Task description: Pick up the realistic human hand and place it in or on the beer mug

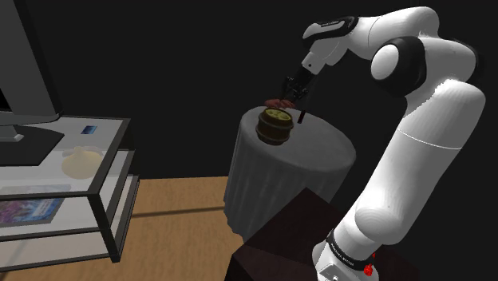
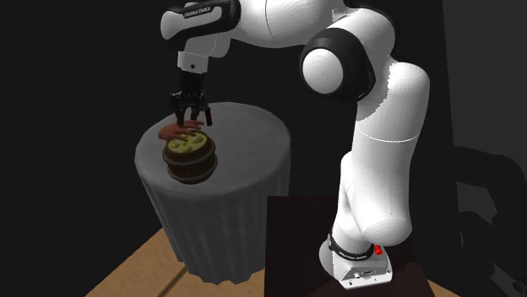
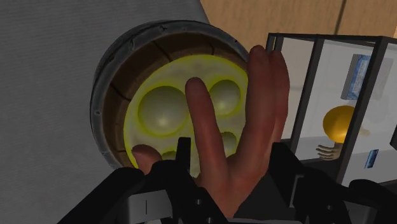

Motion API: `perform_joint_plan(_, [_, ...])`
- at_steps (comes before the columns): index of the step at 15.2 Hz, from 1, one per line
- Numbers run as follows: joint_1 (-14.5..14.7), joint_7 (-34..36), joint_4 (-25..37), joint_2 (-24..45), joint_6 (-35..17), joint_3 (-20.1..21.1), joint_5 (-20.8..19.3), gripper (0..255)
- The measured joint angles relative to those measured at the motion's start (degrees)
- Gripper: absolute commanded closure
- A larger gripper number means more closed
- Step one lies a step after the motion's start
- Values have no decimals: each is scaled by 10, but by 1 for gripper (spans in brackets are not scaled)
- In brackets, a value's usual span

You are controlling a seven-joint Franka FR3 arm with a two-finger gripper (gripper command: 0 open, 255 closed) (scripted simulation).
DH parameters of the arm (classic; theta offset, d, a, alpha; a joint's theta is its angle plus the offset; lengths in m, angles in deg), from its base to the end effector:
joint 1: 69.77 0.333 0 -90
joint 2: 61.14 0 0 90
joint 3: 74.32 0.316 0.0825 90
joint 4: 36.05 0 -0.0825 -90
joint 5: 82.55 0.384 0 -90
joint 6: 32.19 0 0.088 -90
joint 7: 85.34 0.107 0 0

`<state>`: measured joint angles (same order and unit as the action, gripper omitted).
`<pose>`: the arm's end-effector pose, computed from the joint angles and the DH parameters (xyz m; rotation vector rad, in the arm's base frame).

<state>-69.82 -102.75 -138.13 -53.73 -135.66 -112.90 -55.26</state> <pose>0.4920 -0.3246 0.4914 -2.6843 0.6843 -0.1612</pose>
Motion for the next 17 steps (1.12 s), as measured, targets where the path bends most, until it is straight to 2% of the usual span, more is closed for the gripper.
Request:
perform_joint_plan(5, [1, -15, -29, 7, -32, 2, 10, 255])
perform_joint_plan(11, [0, -19, -31, 9, -35, 2, 12, 255])
perform_joint_plan(12, [0, -19, -31, 9, -36, 2, 12, 0])
perform_joint_plan(17, [0, -19, -32, 10, -36, 2, 12, 0])
